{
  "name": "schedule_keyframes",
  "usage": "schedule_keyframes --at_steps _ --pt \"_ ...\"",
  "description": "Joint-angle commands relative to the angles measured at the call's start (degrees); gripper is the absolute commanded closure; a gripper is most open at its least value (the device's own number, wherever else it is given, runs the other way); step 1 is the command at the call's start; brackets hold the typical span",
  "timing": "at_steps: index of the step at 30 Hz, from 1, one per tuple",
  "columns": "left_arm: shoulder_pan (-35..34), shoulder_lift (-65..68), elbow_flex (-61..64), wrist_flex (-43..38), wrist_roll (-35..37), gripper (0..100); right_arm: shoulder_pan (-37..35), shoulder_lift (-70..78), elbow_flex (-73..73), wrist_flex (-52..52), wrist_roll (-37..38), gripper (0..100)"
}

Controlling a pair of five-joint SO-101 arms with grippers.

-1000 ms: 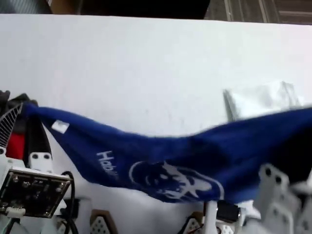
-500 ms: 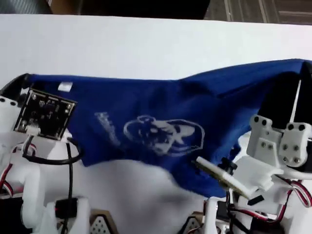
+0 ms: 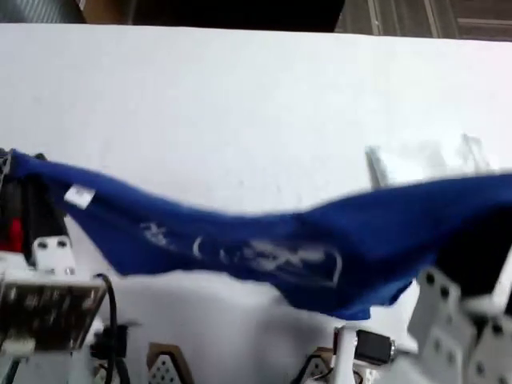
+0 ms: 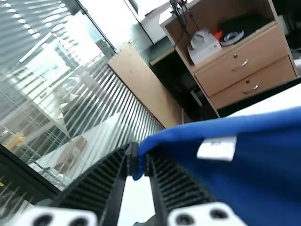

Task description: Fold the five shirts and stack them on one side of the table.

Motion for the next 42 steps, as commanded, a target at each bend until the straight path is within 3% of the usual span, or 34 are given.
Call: schedule_keyframes --at_steps 1,13,25,32,37,42 --pt "-0.62 0.09 -4.26 2.02 -0.09 97 -0.57 -1.8 -3.87 1.54 0.0 97.8" --pt "-0.7 0.09 -11.12 4.04 0.09 97 -0.57 -0.13 -10.2 1.36 -0.09 97.8" --pt "-0.7 0.18 -8.04 4.04 0.09 97 -0.57 11.12 -17.85 -2.33 -0.18 97.8" --pt "-0.7 0.53 -7.25 3.52 -0.09 97 -0.57 11.03 -17.85 6.46 -0.26 97.8" --pt "-0.7 0.53 -1.1 -0.44 -0.26 97 -0.57 11.65 -15.47 12.0 -6.07 97.8" --pt "-0.7 0.62 9.19 -9.58 -0.09 97 -0.57 11.65 -3.52 7.96 -6.51 97.8"
